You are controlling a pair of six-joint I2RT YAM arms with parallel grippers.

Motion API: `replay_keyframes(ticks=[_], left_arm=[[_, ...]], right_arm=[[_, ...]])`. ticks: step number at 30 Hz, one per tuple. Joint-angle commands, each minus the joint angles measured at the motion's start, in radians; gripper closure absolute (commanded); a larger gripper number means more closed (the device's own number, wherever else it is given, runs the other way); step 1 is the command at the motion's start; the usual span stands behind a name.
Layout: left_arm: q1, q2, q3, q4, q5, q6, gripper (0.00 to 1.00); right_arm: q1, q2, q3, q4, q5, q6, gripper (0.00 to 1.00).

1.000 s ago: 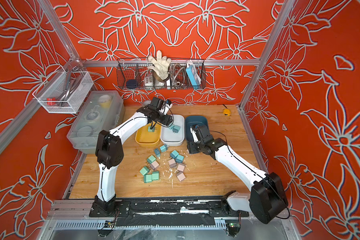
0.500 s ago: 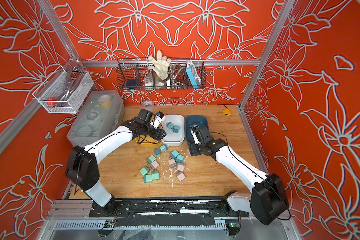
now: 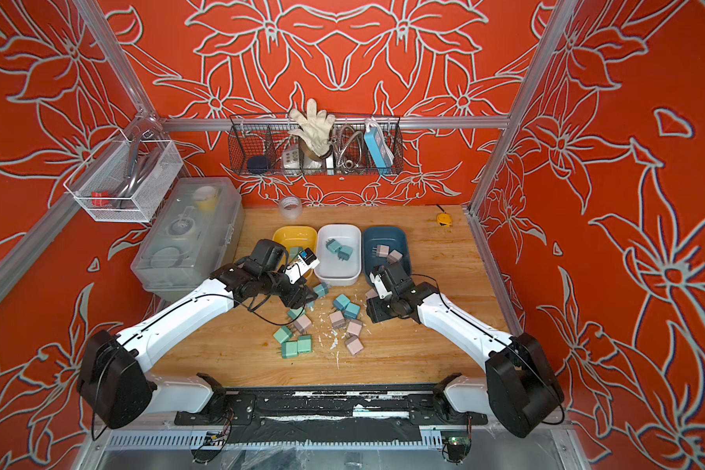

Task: Place the plugs by color into the storage box
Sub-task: Pick up the plug from the center of the board.

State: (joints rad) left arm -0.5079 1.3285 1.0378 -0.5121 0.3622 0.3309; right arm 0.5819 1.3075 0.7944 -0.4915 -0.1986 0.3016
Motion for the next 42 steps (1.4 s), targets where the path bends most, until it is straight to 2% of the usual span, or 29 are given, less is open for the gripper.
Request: replay_keyframes(ticks=[1, 6, 16, 21, 26, 33, 37, 42], left_arm=[[-0.027, -0.057, -0.029, -0.021, 0.046, 0.12, 0.32], [-0.053, -0.131, -0.085, 0.004, 0.126, 0.179, 0.32], [-0.076, -0.267, -0.211, 0.106, 0.162, 0.258, 0.31], [-0.076, -0.262, -0.204, 0.125, 0.128, 0.257, 0.31], [-0.076, -0.26, -0.201, 0.132, 0.106, 0.26, 0.3], [-0.077, -0.265, -0.196, 0.126, 0.087, 0.268, 0.31], [-0.075, -0.271, -0.197, 0.125, 0.08, 0.272, 0.31], [-0.076, -0.275, -0.199, 0.126, 0.082, 0.275, 0.31]], right_arm=[[0.026, 0.036, -0.009, 0.019, -0.056, -0.027, 0.35], [0.048, 0.07, -0.011, 0.015, -0.061, -0.018, 0.35], [0.094, 0.129, 0.024, -0.014, -0.062, -0.017, 0.35], [0.098, 0.16, 0.063, -0.056, 0.19, 0.075, 0.33], [0.098, 0.231, 0.154, -0.088, 0.297, 0.086, 0.32], [0.091, 0.318, 0.241, -0.054, 0.331, 0.098, 0.28], [0.078, 0.356, 0.29, -0.068, 0.393, 0.067, 0.26], [0.043, 0.382, 0.304, -0.051, 0.368, 0.051, 0.24]])
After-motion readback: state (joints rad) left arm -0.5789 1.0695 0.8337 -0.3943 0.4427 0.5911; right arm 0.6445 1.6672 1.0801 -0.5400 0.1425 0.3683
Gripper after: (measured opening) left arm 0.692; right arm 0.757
